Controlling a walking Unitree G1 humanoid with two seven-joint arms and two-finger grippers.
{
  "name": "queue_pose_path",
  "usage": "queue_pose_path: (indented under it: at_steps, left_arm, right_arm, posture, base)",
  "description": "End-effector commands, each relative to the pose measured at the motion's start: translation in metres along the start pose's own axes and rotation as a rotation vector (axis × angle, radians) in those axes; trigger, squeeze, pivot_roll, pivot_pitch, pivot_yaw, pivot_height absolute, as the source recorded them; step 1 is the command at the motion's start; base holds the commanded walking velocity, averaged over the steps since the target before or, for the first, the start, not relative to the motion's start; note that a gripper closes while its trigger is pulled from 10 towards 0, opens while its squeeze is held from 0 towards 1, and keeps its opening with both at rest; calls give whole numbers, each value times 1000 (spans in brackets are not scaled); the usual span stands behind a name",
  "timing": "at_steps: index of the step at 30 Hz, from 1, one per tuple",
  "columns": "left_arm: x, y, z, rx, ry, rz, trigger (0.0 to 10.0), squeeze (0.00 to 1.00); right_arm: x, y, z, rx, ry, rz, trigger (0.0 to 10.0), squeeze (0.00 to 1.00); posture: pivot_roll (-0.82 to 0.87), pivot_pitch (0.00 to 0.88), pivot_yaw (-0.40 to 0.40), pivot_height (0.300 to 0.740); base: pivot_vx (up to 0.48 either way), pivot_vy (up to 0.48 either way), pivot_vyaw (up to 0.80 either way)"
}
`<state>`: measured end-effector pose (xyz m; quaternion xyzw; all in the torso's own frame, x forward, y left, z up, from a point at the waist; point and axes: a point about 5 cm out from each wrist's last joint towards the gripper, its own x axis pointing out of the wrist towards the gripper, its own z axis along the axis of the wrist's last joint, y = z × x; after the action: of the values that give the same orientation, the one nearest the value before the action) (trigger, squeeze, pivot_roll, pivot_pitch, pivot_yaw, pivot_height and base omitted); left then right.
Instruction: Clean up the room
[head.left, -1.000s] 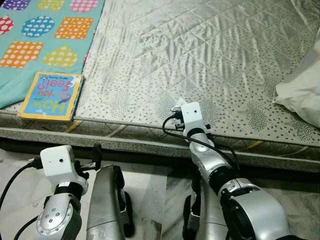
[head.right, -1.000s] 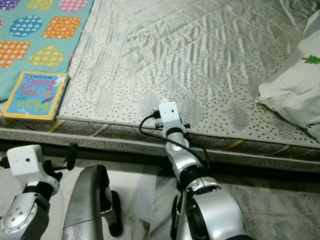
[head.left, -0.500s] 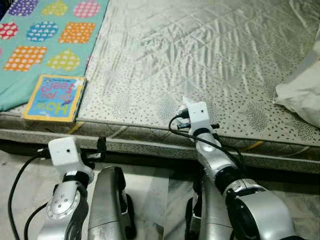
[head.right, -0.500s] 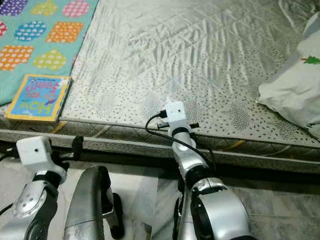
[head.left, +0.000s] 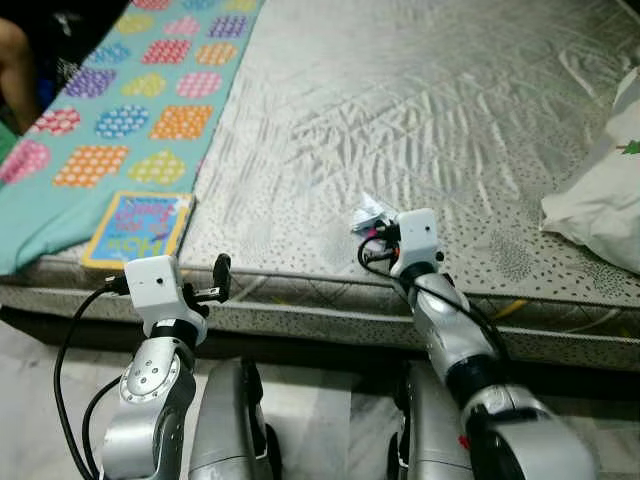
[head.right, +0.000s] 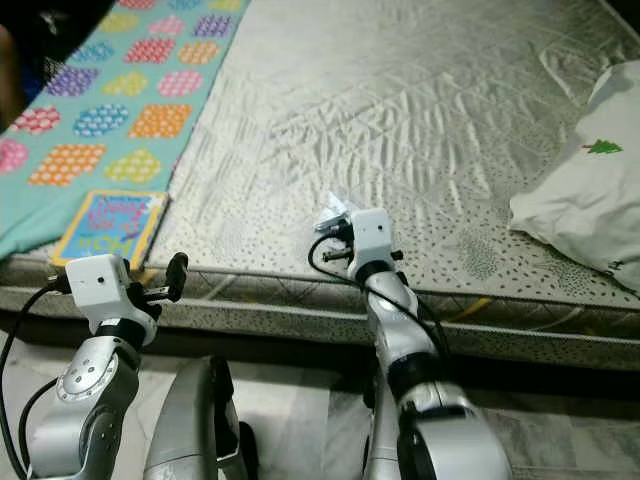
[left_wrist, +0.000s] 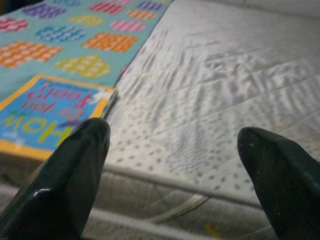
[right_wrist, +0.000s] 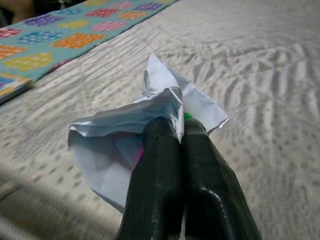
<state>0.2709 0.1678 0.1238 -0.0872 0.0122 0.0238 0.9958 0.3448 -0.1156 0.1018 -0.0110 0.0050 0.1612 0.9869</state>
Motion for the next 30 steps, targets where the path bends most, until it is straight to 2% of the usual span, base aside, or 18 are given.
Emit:
queue_pose_path:
  at_steps: [1, 2, 3, 4, 6, 8, 13, 22, 30]
  left_arm:
    - [0, 3, -2, 11, 0, 2, 10000, 0]
    - [0, 3, -3, 11, -3, 5, 10000, 0]
    - [-1, 5, -4, 11, -6, 14, 10000, 0]
    - [-1, 5, -4, 11, -6, 14, 10000, 0]
    - [-3, 8, -5, 12, -9, 29, 10000, 0]
    - [-4, 11, -5, 13, -11, 35, 10000, 0]
    - [-6, 15, -5, 12, -11, 33, 10000, 0]
    - [-4, 10, -6, 8, -16, 11, 10000, 0]
    - [-5, 9, -7, 5, -18, 11, 10000, 0]
  right_arm:
    - [-2, 3, 10, 23, -37, 26, 10000, 0]
    - [-7, 3, 11, 40, -61, 16, 10000, 0]
    - [-14, 2, 12, 99, -85, -23, 10000, 0]
    - [-14, 2, 12, 99, -85, -23, 10000, 0]
    - [-25, 2, 14, 209, -127, -107, 10000, 0]
    - [-31, 5, 21, 267, -159, -136, 10000, 0]
    - [-41, 12, 40, 271, -243, -141, 10000, 0]
    - [-43, 8, 52, 272, -228, -123, 10000, 0]
    - [-43, 11, 55, 270, -211, -105, 10000, 0]
  posture:
    - [-111, 36, 75, 553]
    - [-113, 30, 72, 553]
    - [-112, 29, 72, 553]
    - [-112, 29, 72, 553]
    - [-112, 35, 76, 553]
    - [-116, 41, 83, 553]
    - [-142, 49, 98, 553]
    - [-147, 55, 79, 602]
    - [-142, 54, 73, 646]
  base:
    - [0, 0, 0]
    - [0, 0, 0]
    - [0, 0, 0]
    - [0, 0, 0]
    - [0, 0, 0]
    - [0, 0, 0]
    - [0, 0, 0]
    - [0, 0, 0]
    - [0, 0, 0]
